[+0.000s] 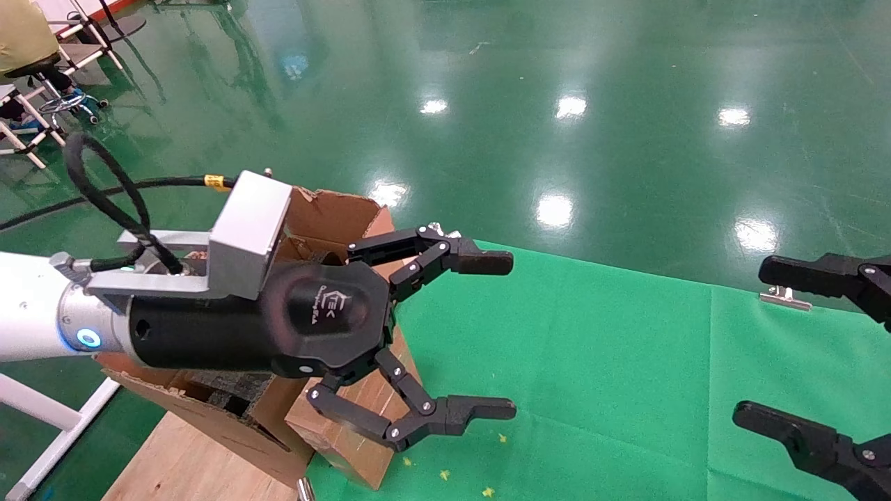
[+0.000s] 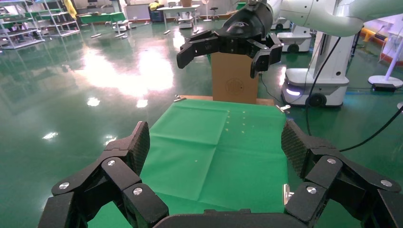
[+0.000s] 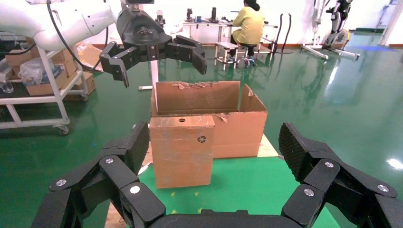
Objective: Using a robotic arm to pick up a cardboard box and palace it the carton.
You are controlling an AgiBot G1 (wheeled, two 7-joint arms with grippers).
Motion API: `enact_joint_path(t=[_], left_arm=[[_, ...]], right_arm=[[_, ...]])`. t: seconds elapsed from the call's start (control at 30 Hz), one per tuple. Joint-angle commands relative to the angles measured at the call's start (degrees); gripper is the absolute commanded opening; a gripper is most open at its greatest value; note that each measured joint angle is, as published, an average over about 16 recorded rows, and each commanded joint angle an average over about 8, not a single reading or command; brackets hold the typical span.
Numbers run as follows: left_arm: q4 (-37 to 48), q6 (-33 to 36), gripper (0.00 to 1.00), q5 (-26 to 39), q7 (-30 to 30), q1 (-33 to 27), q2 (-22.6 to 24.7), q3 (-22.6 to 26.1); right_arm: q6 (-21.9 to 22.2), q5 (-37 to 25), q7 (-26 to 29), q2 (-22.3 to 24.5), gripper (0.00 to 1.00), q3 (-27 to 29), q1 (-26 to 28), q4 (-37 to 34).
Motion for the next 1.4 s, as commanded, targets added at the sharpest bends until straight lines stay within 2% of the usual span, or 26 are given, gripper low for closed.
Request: enact_joint_path(t=[0.03, 0.57, 0.83, 1.1, 1.4], left_arm=[[0.0, 0.0, 1.0, 0.0, 0.0, 0.0, 0.0, 0.0], [0.0, 0.0, 1.0, 0.0, 0.0, 0.0, 0.0, 0.0], [-0.01, 0.0, 1.0, -0.01, 0.01, 0.01, 0.0, 0.0], [-0.22, 0.55, 1.0, 2.16, -2.0, -1.51, -0.83, 1.19], [-2.28, 0.94, 1.0, 15.8, -12.51, -11.08, -3.92, 6.65]], right_arm=[[0.0, 0.0, 0.0, 0.0, 1.0, 0.0, 0.0, 0.0], [0.0, 0.0, 0.0, 0.0, 1.0, 0.0, 0.0, 0.0], [0.0, 0.0, 0.0, 0.0, 0.0, 0.0, 0.0, 0.0], [0.0, 0.0, 0.0, 0.0, 0.0, 0.0, 0.0, 0.0], [0.0, 0.0, 0.0, 0.0, 0.0, 0.0, 0.0, 0.0]])
